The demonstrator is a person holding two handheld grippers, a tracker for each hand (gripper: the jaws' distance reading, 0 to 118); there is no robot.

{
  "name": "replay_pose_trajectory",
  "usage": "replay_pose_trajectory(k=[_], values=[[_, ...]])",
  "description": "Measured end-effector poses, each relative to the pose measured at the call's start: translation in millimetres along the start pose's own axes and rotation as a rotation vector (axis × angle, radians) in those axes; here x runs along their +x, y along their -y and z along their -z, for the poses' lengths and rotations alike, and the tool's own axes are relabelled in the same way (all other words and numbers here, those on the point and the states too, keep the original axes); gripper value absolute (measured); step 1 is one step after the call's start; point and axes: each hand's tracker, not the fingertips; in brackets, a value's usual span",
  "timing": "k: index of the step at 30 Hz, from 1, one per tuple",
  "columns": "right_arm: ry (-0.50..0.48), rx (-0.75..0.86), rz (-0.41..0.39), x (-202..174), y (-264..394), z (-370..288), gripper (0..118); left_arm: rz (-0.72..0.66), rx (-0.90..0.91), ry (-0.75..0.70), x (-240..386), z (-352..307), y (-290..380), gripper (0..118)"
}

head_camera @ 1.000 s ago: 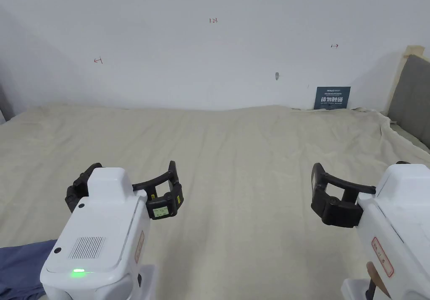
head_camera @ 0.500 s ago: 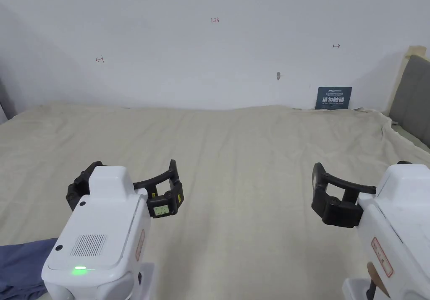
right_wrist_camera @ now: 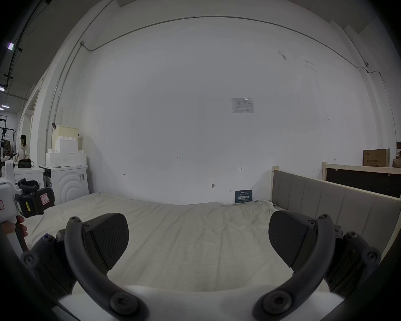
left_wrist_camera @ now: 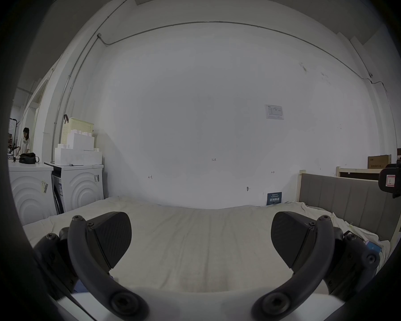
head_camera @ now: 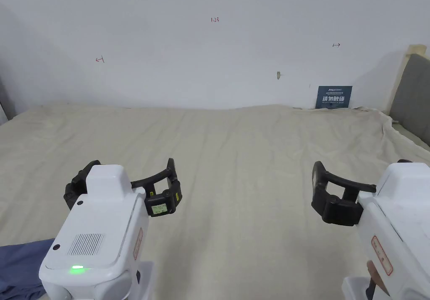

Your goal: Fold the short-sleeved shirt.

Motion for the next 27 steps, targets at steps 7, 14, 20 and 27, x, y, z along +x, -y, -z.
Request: replay_pose_trajectory(k=[7, 14, 20, 27], values=[[0.003, 0.003, -0.005, 0.6, -0.4, 0.3, 118, 0.003, -0.001, 0.002, 0.5, 0.4, 0.3, 118], [0.005, 0.0, -0.004, -0.1, 0.2, -1.7, 118, 0.003, 0.001, 0.004, 0.4, 0.1, -0.1, 118], [0.025, -0.019, -0.021, -1.7, 0.3, -0.1, 118, 0.002, -0.007, 0.001, -0.7, 0.9, 0.9, 118], [0.037, -0.087, 0.005, -3.2, -3.4, 6.9, 118, -0.004, -0.002, 0.002, -3.1, 1.0, -2.9, 118]])
